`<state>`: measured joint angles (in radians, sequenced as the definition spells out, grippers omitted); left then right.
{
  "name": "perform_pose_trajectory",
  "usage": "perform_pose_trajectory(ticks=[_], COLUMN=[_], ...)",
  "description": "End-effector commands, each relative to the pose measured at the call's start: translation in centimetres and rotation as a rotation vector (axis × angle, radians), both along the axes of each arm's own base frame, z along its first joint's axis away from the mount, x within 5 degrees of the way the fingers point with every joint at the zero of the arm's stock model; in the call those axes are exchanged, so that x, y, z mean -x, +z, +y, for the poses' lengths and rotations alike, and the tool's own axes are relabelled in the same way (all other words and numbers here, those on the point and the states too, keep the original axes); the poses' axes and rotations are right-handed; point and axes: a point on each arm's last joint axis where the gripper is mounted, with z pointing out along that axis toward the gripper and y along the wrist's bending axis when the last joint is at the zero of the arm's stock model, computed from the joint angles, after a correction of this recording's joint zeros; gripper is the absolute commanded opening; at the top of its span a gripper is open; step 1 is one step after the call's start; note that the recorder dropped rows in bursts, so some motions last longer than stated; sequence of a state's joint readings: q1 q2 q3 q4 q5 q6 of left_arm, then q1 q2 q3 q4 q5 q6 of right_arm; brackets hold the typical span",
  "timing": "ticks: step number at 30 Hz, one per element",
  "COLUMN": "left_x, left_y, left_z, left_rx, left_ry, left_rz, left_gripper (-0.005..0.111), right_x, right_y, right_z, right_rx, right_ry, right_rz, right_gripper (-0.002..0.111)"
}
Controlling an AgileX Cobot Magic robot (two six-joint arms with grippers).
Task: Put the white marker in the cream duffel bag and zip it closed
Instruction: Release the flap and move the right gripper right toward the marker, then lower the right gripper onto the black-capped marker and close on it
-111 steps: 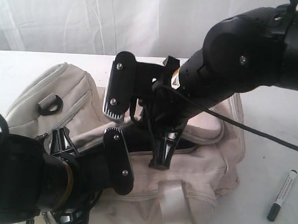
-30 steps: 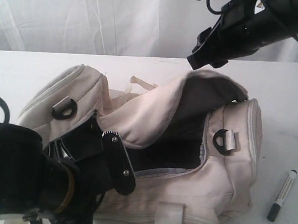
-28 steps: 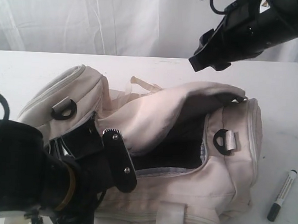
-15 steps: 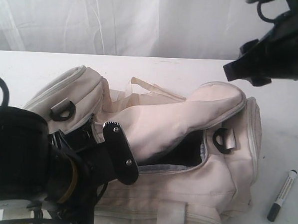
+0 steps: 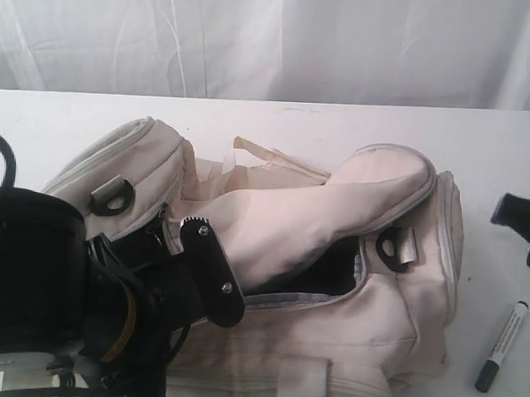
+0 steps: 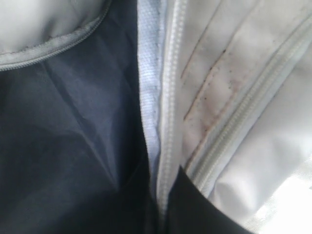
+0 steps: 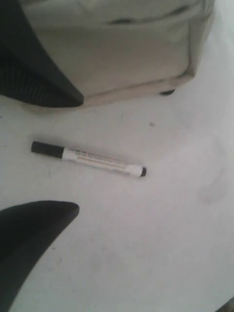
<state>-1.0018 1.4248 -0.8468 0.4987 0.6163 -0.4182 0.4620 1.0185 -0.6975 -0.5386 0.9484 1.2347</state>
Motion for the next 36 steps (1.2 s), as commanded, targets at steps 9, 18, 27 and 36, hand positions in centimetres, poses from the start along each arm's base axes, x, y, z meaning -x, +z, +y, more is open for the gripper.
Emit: perform_pose_trajectory(ticks=[9,18,27,36], left_x=[0.1,0.4,0.5,0.5], left_y=[0.2,0.0,0.0,0.0], left_z=[0.3,0.2,0.4,0.4], left_rx=[-0.015,0.009,-0.010,-0.010], left_ry=[0.025,0.049,0.064,0.064], left_rz=[0.010,0.047,0.068,0.068], left_gripper=[0.000,0.000,0.000,0.000], right_x=[1.4,-0.5,-2.8,-4.6], right_y=[-5.8,-7.4,-9.6,-12.4], right_z=[-0.8,0.0,-1.6,-2.7], right_rx=[-0.027,-0.005,-0.053,-0.087], right_ry=[-0.124,-0.036,-0.090,-0.057], right_rz=[0.054,0.055,0.087,0.144], right_gripper=[0.054,0.054,0.054,0.054])
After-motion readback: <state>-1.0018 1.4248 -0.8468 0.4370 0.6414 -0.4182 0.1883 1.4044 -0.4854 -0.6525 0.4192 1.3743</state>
